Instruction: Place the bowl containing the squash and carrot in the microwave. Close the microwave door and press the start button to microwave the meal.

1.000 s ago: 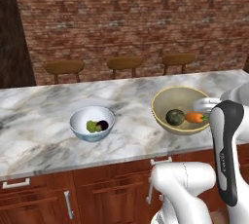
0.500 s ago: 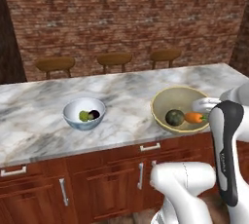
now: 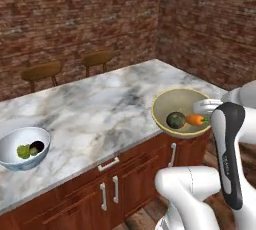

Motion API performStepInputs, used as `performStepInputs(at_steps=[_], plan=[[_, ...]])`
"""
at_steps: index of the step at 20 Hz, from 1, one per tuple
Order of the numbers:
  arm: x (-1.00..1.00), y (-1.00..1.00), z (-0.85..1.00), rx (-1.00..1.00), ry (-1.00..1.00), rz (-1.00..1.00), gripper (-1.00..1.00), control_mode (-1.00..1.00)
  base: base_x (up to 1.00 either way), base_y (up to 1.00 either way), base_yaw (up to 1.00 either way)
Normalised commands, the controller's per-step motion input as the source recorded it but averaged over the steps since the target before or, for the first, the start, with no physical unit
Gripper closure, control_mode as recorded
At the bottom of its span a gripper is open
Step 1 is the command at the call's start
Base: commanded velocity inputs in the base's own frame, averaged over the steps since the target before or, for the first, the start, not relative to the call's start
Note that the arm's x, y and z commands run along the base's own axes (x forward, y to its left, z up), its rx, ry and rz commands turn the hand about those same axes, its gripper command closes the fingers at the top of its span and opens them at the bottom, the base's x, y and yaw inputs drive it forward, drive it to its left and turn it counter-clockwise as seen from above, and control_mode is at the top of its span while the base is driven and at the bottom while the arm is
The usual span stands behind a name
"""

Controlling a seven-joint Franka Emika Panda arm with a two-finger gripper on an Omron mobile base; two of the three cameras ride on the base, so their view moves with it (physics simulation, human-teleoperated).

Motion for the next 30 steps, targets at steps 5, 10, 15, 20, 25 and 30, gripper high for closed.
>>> performStepInputs(at_steps=[5,10,15,20,25,30], plan=[[0.0,0.0,0.0,0.0,0.0,0.0,1.0,1.0,0.0,-0.22,-0.75],[0.0,0.0,0.0,0.0,0.0,0.0,1.0,1.0,0.0,-0.22,-0.77],[0.0,0.0,0.0,0.0,0.0,0.0,1.0,1.0,0.03,-0.24,-0.77],[0.0,0.0,0.0,0.0,0.0,0.0,1.0,1.0,0.06,-0.28,-0.76],[0.0,0.0,0.0,0.0,0.0,0.0,1.0,1.0,0.07,-0.2,-0.76],[0.0,0.0,0.0,0.0,0.0,0.0,1.0,1.0,0.24,-0.04,-0.71]])
